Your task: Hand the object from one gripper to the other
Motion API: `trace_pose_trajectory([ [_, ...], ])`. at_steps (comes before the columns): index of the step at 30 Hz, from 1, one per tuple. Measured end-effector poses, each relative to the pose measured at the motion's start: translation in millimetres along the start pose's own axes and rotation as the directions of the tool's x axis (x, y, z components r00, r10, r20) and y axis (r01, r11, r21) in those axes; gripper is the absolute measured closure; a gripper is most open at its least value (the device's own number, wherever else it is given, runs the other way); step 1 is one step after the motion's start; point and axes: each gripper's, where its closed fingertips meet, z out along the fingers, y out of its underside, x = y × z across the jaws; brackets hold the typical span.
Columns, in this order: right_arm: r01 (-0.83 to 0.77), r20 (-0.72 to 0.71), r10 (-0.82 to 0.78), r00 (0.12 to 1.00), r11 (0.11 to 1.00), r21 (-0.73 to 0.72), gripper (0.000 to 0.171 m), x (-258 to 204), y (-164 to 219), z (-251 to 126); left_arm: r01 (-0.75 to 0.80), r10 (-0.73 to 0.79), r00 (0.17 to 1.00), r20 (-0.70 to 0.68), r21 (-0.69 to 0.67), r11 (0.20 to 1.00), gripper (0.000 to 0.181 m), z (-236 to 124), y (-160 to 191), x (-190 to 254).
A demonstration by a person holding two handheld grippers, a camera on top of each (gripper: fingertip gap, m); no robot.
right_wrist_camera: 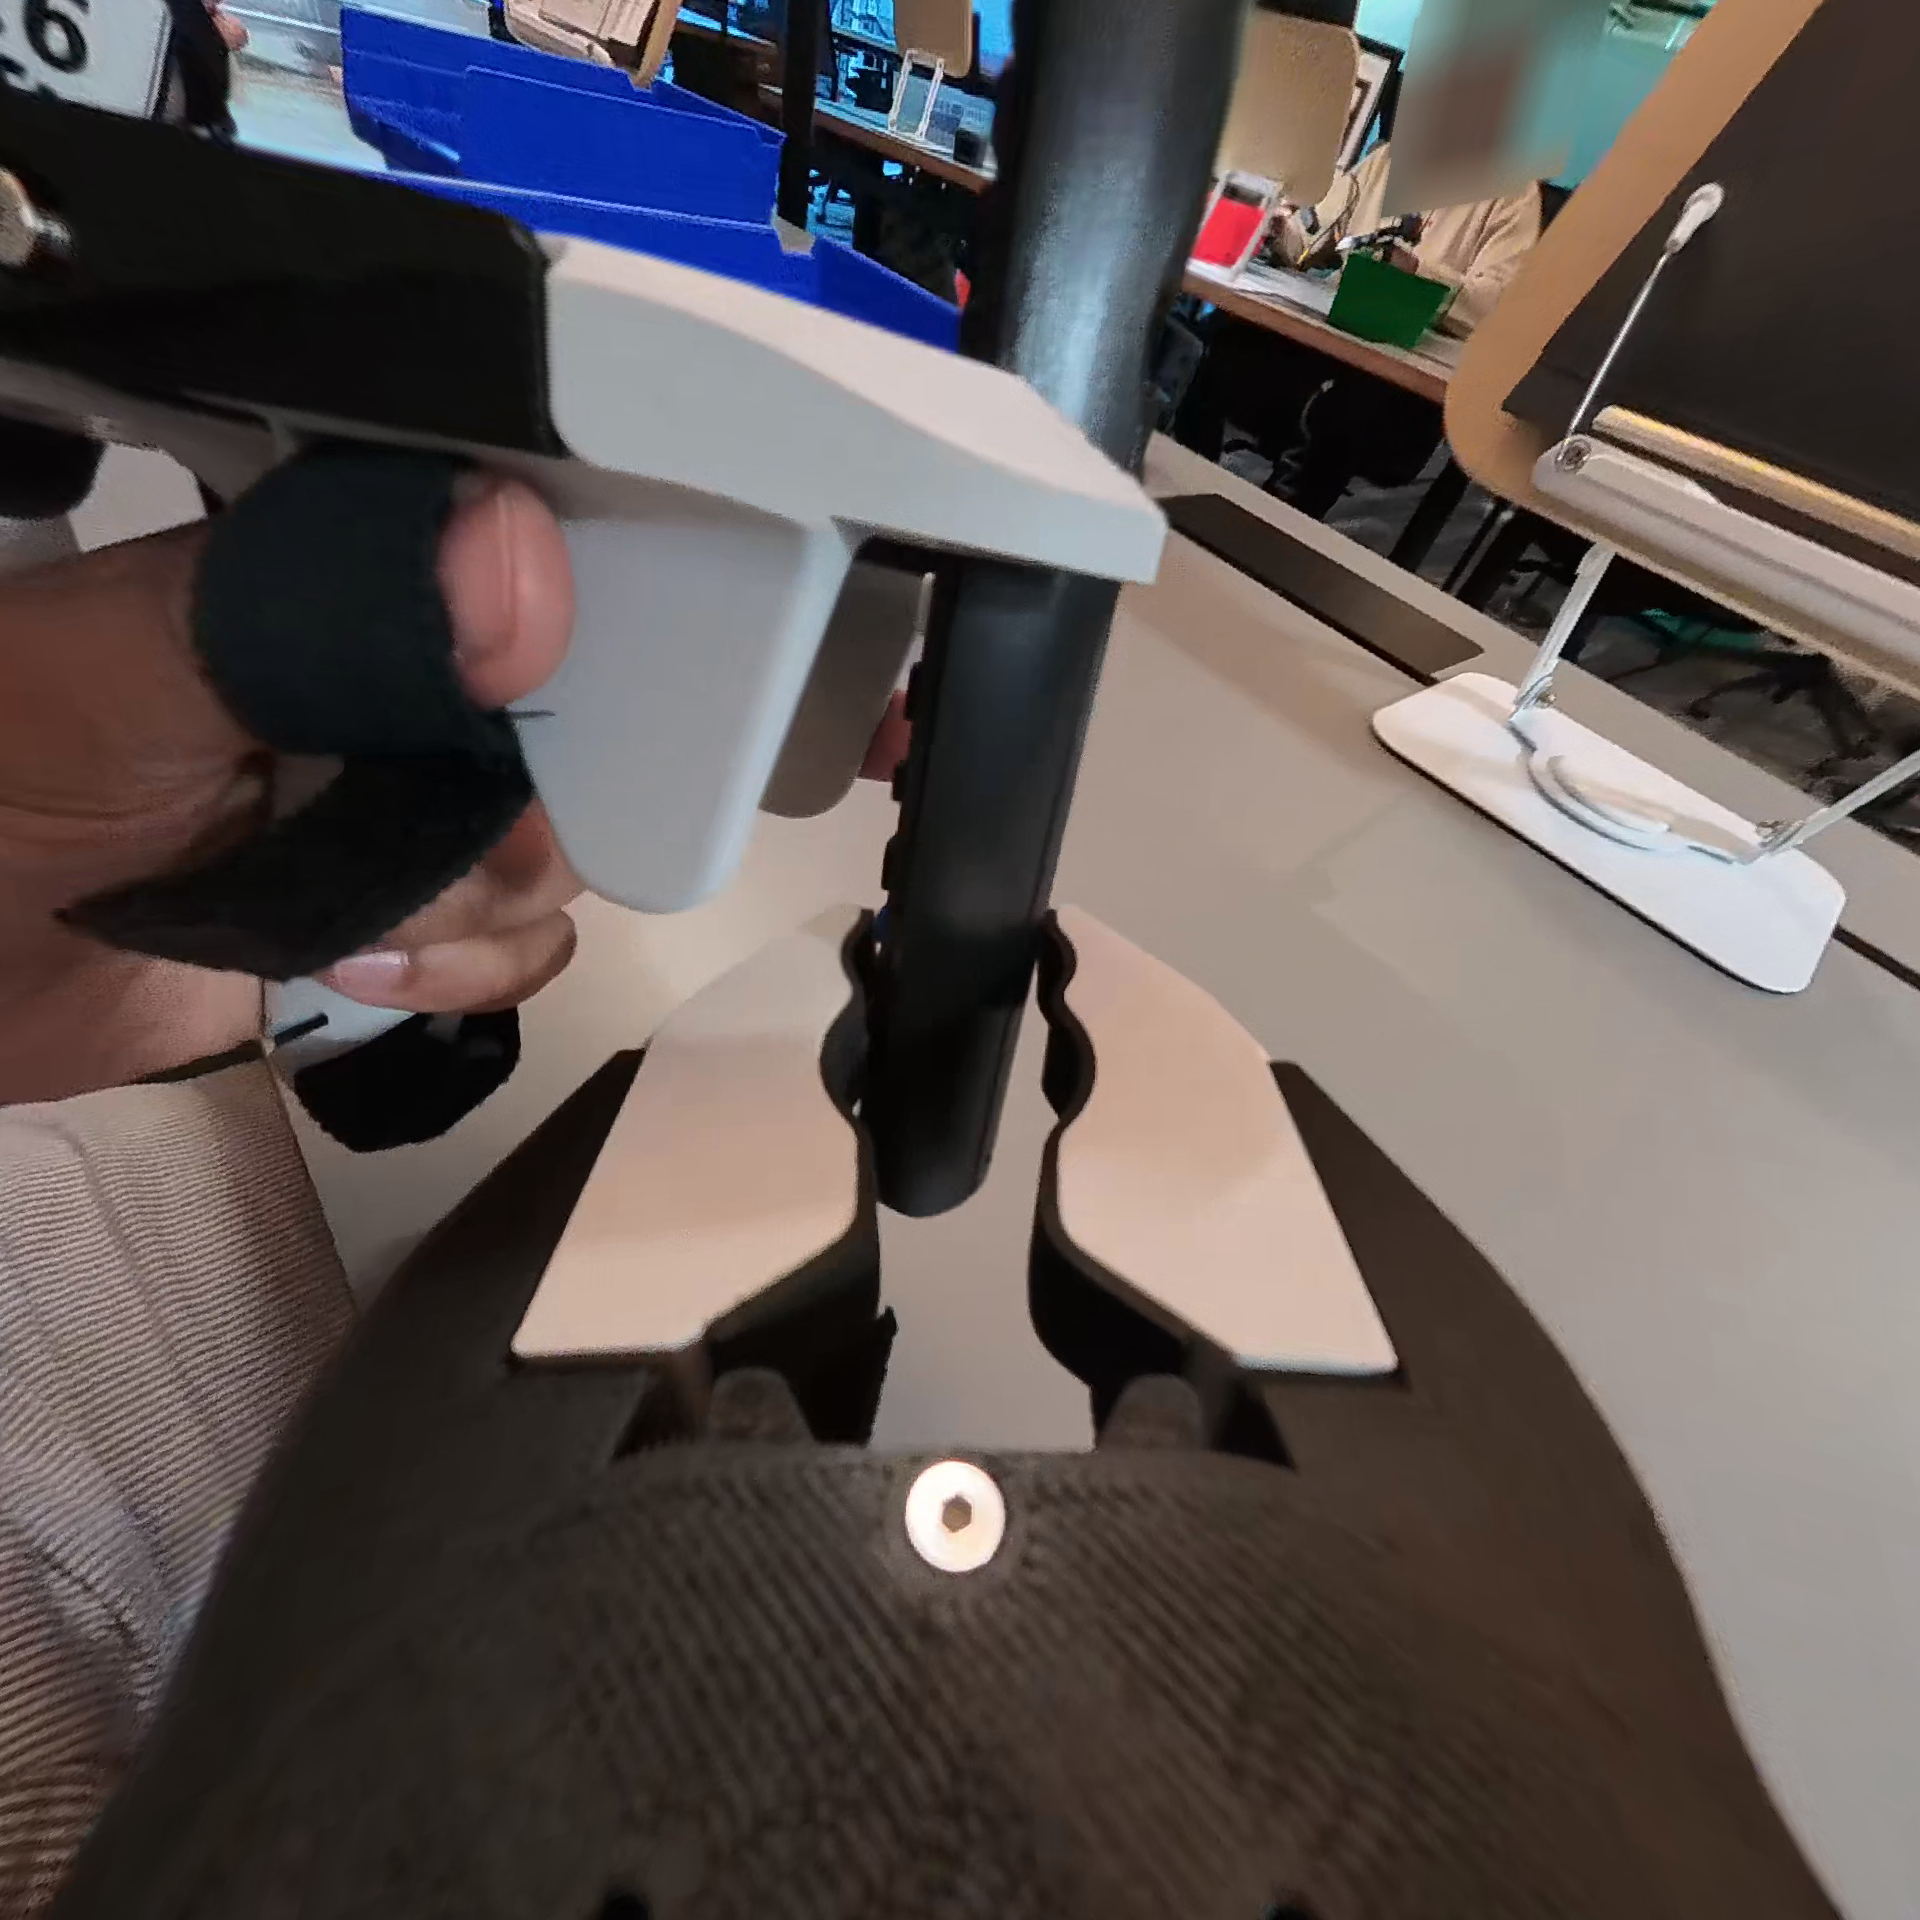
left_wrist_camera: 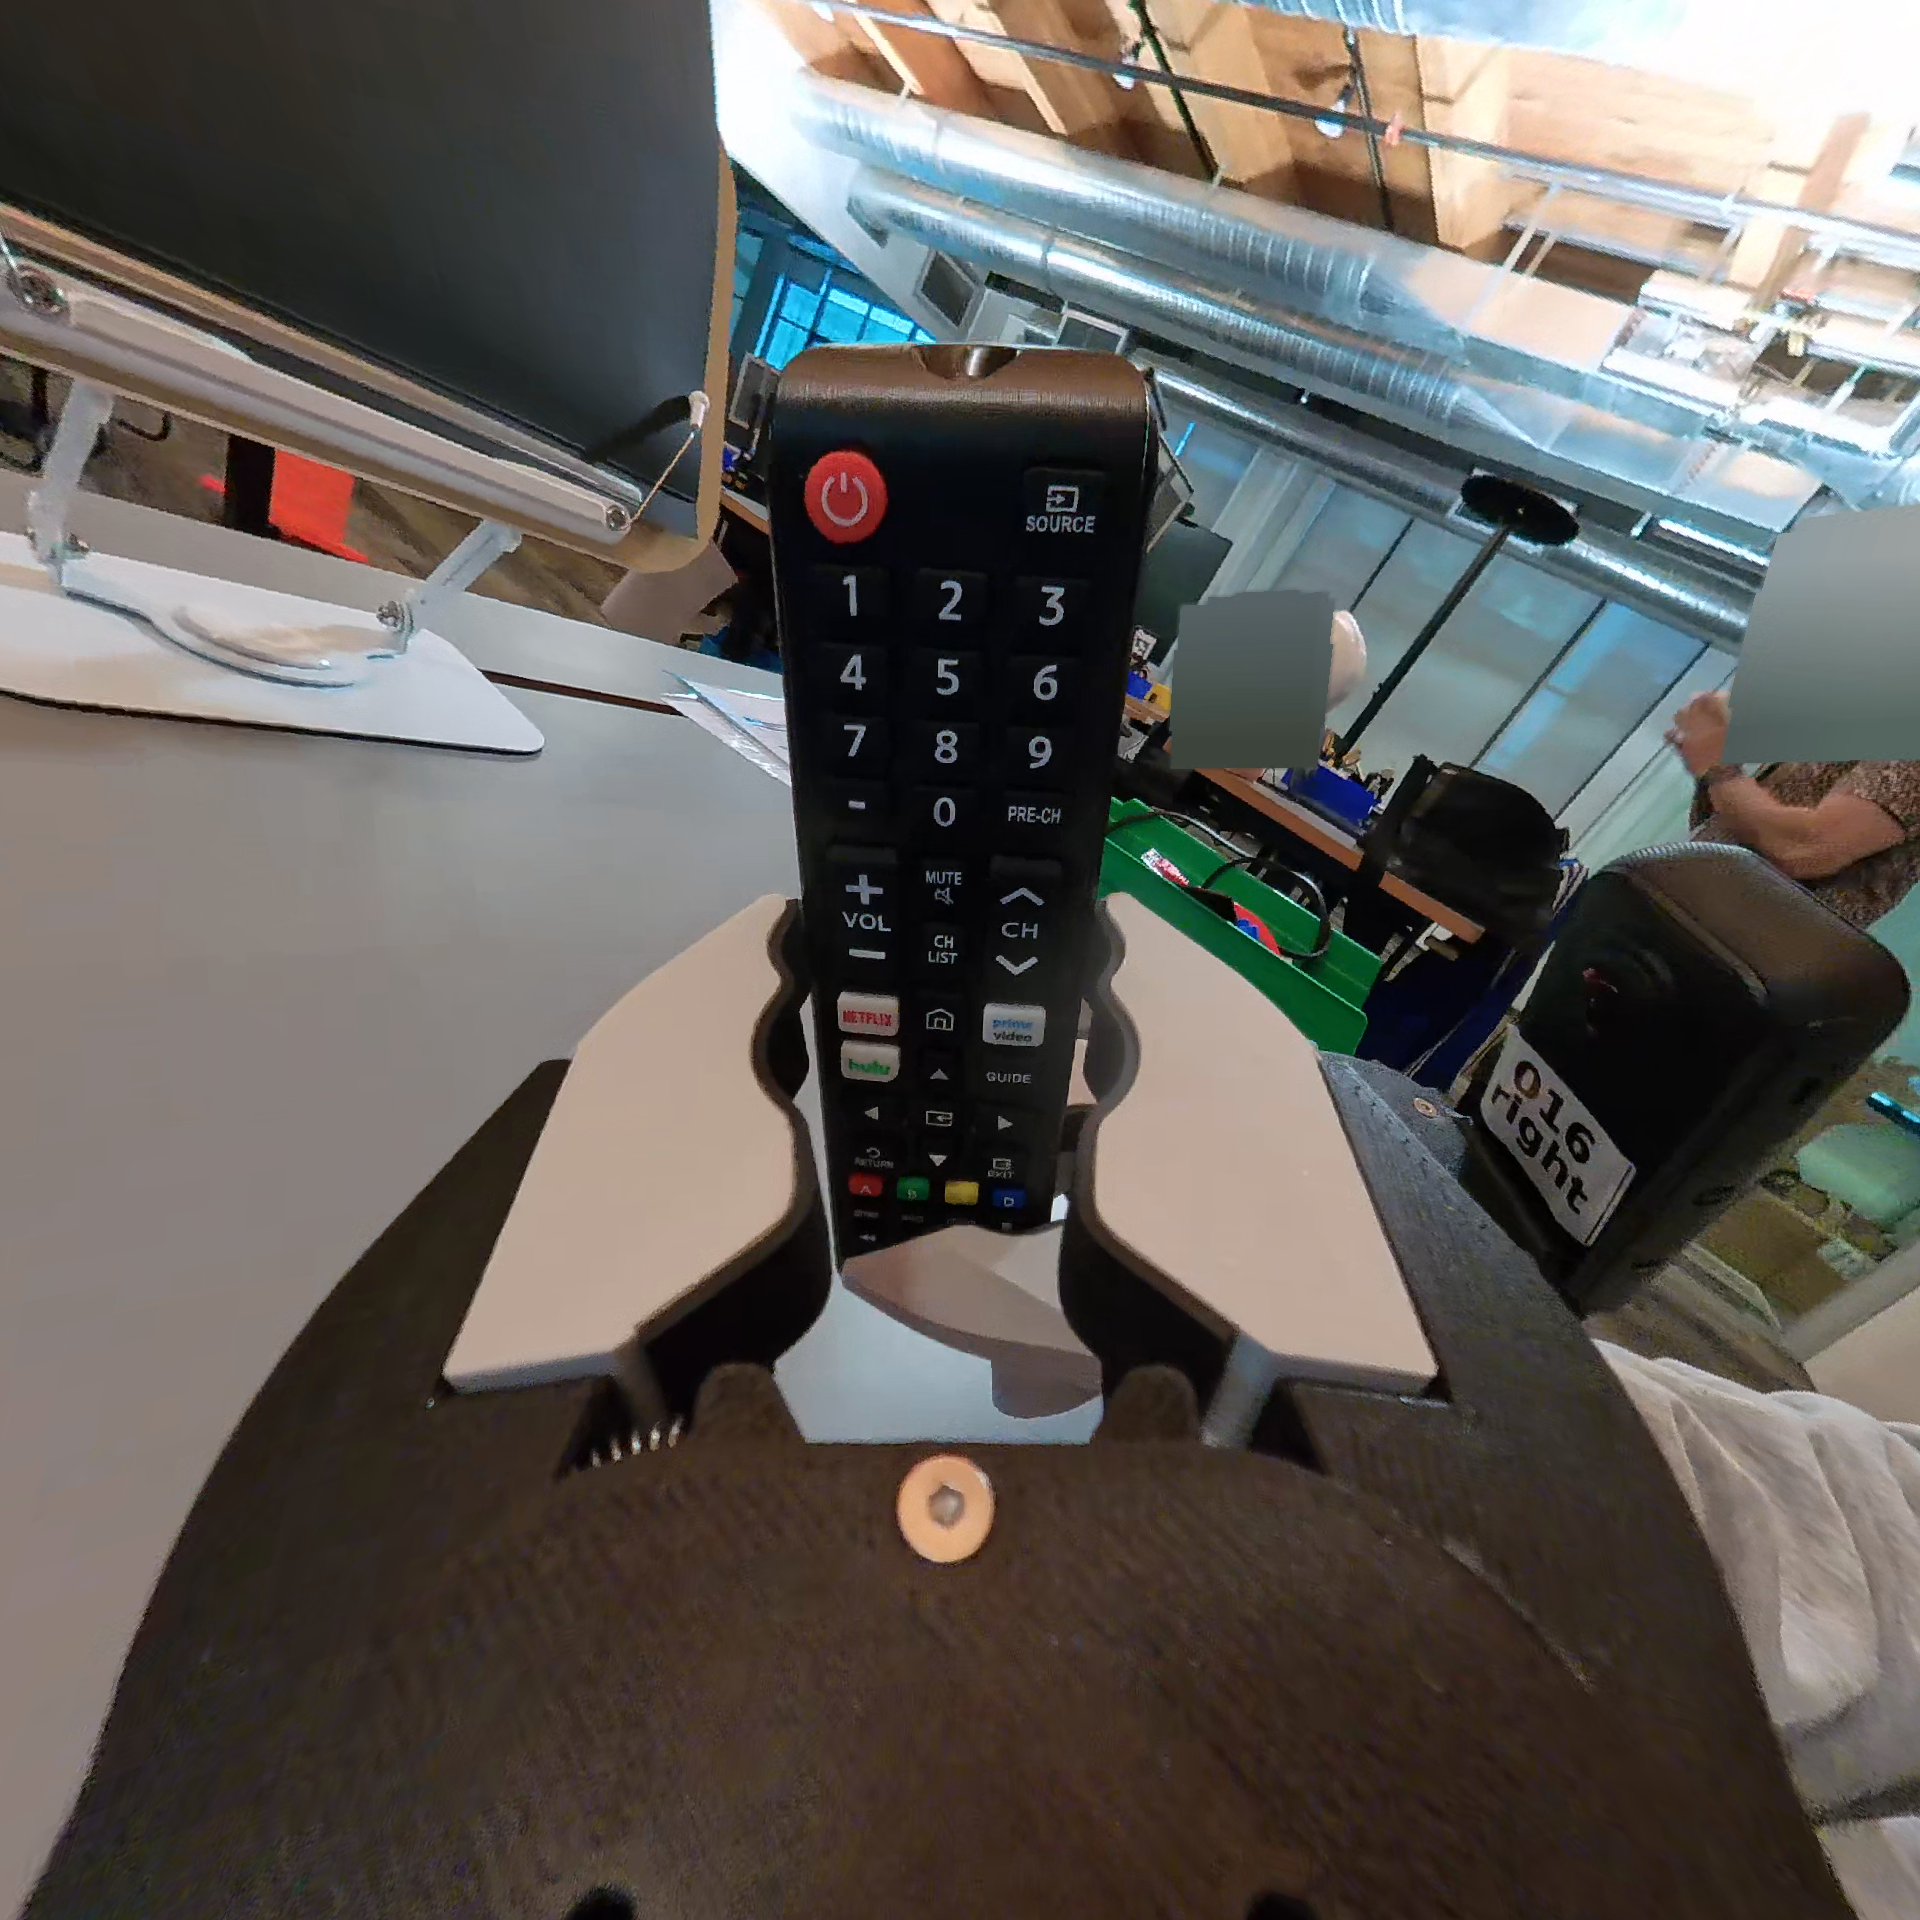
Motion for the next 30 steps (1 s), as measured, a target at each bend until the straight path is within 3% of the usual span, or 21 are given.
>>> trace_pose_trajectory([
  [7,-0.062,0.028,0.062,0.998,0.998,0.019,0.145,5,-4,-4,0.030,-0.028,0.997,-0.071,0.029,0.999,0.130,-1,-5,5],
  [9,-0.143,0.078,0.139,0.987,0.989,0.048,0.145,5,-9,-6,0.005,-0.001,0.992,-0.124,0.033,0.999,0.121,0,-7,13],
  [14,-0.379,0.302,0.315,0.900,0.907,0.185,0.145,4,-32,-19,-0.050,0.058,0.979,-0.197,0.048,0.998,0.107,0,-10,24],
  [18,-0.513,0.523,0.326,0.788,0.817,0.263,0.145,3,-53,-40,-0.028,0.045,0.966,-0.255,0.072,0.997,0.104,-3,-16,26],
  [23,-0.515,0.644,0.244,0.725,0.813,0.272,0.145,5,-63,-63,0.036,-0.023,0.904,-0.428,0.023,0.999,0.108,-10,-19,29],
  [30,-0.486,0.606,0.256,0.753,0.837,0.250,0.145,26,-50,-64,0.091,-0.091,0.922,-0.377,-0.016,0.996,0.114,-9,-10,-6],
])
